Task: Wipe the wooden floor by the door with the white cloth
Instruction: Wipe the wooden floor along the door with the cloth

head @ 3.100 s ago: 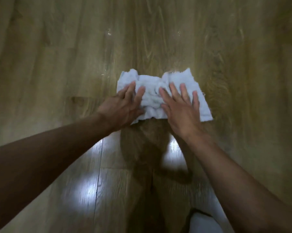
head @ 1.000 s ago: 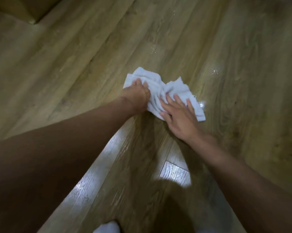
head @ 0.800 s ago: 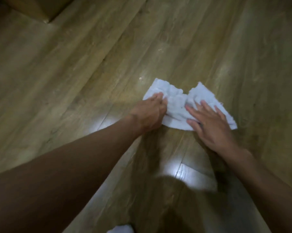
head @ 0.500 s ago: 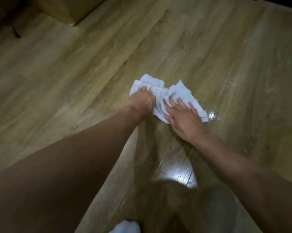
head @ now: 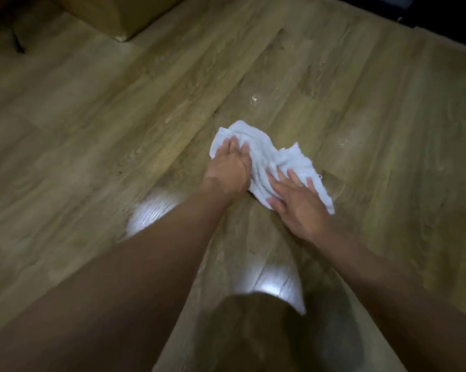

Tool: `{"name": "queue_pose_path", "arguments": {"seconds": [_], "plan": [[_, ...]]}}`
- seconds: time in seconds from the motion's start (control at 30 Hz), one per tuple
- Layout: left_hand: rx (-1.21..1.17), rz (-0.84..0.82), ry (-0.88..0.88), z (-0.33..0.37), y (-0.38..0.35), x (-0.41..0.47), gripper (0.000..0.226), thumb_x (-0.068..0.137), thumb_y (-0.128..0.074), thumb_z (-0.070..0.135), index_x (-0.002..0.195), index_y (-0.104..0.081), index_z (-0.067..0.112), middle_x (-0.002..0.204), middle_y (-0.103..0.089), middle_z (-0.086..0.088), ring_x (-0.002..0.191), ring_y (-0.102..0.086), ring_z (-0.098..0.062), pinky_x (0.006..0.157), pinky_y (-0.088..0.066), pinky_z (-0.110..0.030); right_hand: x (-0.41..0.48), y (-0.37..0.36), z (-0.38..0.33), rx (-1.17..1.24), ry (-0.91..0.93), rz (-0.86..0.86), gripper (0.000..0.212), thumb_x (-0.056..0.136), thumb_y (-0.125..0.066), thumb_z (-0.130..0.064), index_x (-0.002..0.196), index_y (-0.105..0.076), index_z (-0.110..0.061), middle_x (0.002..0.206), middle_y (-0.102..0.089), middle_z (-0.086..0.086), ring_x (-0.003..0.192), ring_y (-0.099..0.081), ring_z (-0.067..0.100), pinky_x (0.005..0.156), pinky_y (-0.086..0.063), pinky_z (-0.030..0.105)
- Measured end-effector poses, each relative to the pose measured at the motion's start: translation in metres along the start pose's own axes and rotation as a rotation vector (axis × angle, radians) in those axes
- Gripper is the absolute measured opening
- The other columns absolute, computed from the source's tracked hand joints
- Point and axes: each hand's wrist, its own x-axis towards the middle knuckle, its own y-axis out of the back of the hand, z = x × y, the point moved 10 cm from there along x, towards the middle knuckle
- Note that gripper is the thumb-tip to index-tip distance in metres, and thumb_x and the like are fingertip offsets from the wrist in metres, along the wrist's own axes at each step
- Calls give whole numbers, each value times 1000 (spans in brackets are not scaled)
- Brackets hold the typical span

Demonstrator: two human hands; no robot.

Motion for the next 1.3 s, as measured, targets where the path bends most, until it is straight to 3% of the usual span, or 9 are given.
{"name": "queue_pose_path", "arguments": {"seconds": [0.13, 0.3, 0.4, 0.6, 0.8, 0.97, 1.13, 1.2, 1.3], "plan": [[-37, -45, -82, -7, -25, -5, 57, 103, -23, 27, 152, 3, 15, 159, 10, -12, 147, 11, -27, 119, 1, -34, -11, 16, 17, -26, 53, 127, 48, 96, -40, -37, 142, -42, -26, 144, -48, 2, 139, -35, 24, 113, -24, 42], [-114, 44, 56, -71, 13, 33, 60, 99, -37, 18, 152, -11, 10, 159, -3, -16, 147, -3, -29, 119, -11, -38, 78, 13, -24, 14, -85, 113, 49, 103, -34, -31, 151, -22, -29, 159, -18, -5, 146, -14, 28, 115, -9, 52], [-71, -30, 131, -105, 9, 49, 76, 94, -49, 21, 152, -1, 8, 158, 2, -18, 147, 1, -28, 118, -16, -39, 99, 0, -64, 18, -23, 79, 53, 102, -35, -27, 151, -17, -32, 160, -15, -9, 148, -9, 24, 117, -4, 50], [-240, 75, -26, -97, 2, 12, 57, 102, -34, 26, 152, -9, 17, 160, 1, -8, 148, 3, -22, 120, -3, -33, 67, 9, -59, -82, 173, 181, 48, 98, -32, -38, 141, -46, -23, 142, -51, 2, 138, -39, 20, 113, -26, 43], [-227, 111, 172, -185, 18, 47, 62, 94, -42, 10, 151, -17, 14, 159, -7, -11, 147, -6, -26, 119, -13, -39, 148, 2, -111, 4, -46, 103, 52, 102, -34, -27, 151, -17, -31, 159, -17, -7, 147, -10, 24, 116, -5, 49], [-308, 223, 301, -181, 32, 9, 57, 91, -45, 22, 146, -33, 10, 156, -21, -13, 144, -18, -30, 114, -25, -47, 119, -17, -153, 38, 118, 103, 57, 95, -43, -15, 148, -29, -32, 156, -27, -7, 146, -15, 21, 117, -6, 45], [-233, 244, 90, -168, 13, -39, 78, 89, -7, 46, 145, -28, -4, 152, -24, -25, 143, -20, -36, 118, -14, -41, 105, -3, -120, 5, 242, 35, 46, 101, -40, -18, 145, -36, -31, 152, -36, -3, 145, -21, 14, 116, -10, 34], [-200, 264, 70, -193, 10, -26, 71, 95, -15, 40, 141, -32, -12, 146, -29, -34, 138, -27, -46, 115, -22, -52, 132, -7, -132, 8, 168, -23, 48, 102, -37, -21, 148, -29, -33, 157, -26, -7, 147, -15, 18, 117, -8, 41], [-164, 131, 211, -230, 4, -6, 57, 98, -24, 21, 147, -16, -7, 154, -12, -28, 145, -8, -38, 119, -4, -40, 152, -18, -170, -8, 82, -46, 51, 102, -35, -25, 150, -21, -35, 160, -11, -9, 148, -4, 22, 117, -1, 50]]}}
